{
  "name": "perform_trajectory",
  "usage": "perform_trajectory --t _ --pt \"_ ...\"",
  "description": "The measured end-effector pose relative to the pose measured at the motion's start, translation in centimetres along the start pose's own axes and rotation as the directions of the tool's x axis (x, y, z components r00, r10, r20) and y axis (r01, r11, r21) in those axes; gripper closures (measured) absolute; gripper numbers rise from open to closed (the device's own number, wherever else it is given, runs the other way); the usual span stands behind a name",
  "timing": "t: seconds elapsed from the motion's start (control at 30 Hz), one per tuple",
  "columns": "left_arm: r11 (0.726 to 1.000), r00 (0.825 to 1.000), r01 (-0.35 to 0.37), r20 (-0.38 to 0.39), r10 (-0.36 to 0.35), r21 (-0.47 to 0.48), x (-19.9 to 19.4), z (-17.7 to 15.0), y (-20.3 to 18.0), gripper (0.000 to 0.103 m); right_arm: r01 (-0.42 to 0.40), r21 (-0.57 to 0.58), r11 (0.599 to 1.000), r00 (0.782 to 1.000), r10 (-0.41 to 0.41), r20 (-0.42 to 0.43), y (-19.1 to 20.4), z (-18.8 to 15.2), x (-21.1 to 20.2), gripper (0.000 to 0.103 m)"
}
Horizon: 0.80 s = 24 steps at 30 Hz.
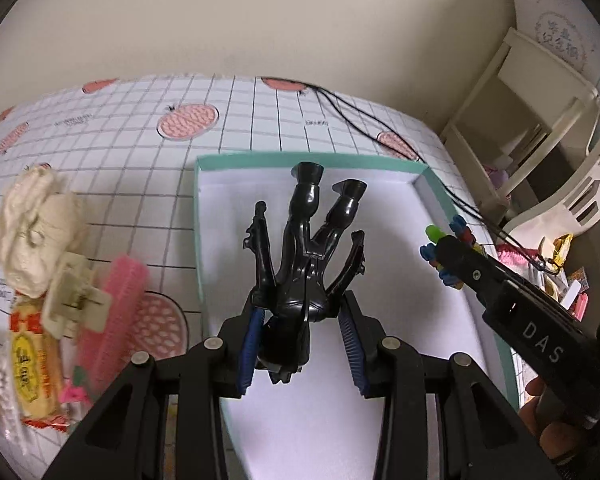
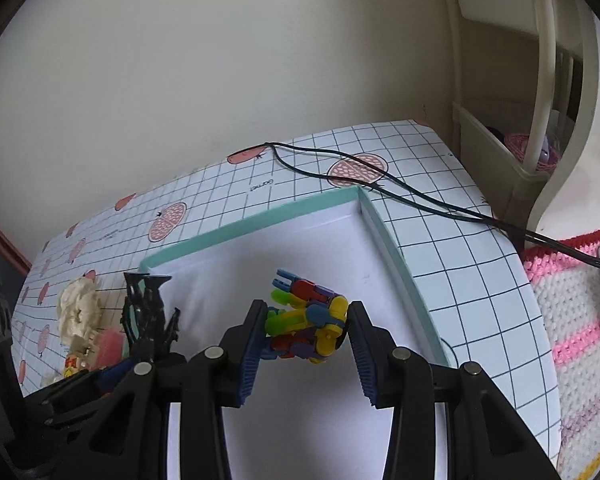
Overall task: Organize objects
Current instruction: 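Carry both toys into the white tray and open both tools to release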
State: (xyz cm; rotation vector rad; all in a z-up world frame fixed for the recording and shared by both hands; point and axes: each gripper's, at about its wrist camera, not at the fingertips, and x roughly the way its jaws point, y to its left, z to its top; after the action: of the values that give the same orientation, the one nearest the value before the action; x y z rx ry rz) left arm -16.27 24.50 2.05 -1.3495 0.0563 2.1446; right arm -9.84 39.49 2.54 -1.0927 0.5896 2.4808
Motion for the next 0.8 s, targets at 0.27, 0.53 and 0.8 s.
perform_trajectory --t 0.27,0.53,0.8 --pt "1.000 1.000 -0.003 0.001 0.003 -0.031 1.0 0.4 0.8 0.064 0.048 -0.004 0.999 0.998 -0.048 -0.042 -1.0 -0.8 1.6 0.059" --pt "1.000 1.000 0.001 0.007 -0.001 -0.018 1.1 0.4 0.9 0.064 0.049 -0.020 0.999 0.997 -0.050 -0.053 -0.8 -1.0 1.9 0.058" --pt "0.999 1.000 0.026 -0.015 -0.026 -0.033 0.9 0.6 1.1 0.061 0.048 -0.054 0.997 0.998 -0.050 -0.040 -0.1 -0.8 1.3 0.045"
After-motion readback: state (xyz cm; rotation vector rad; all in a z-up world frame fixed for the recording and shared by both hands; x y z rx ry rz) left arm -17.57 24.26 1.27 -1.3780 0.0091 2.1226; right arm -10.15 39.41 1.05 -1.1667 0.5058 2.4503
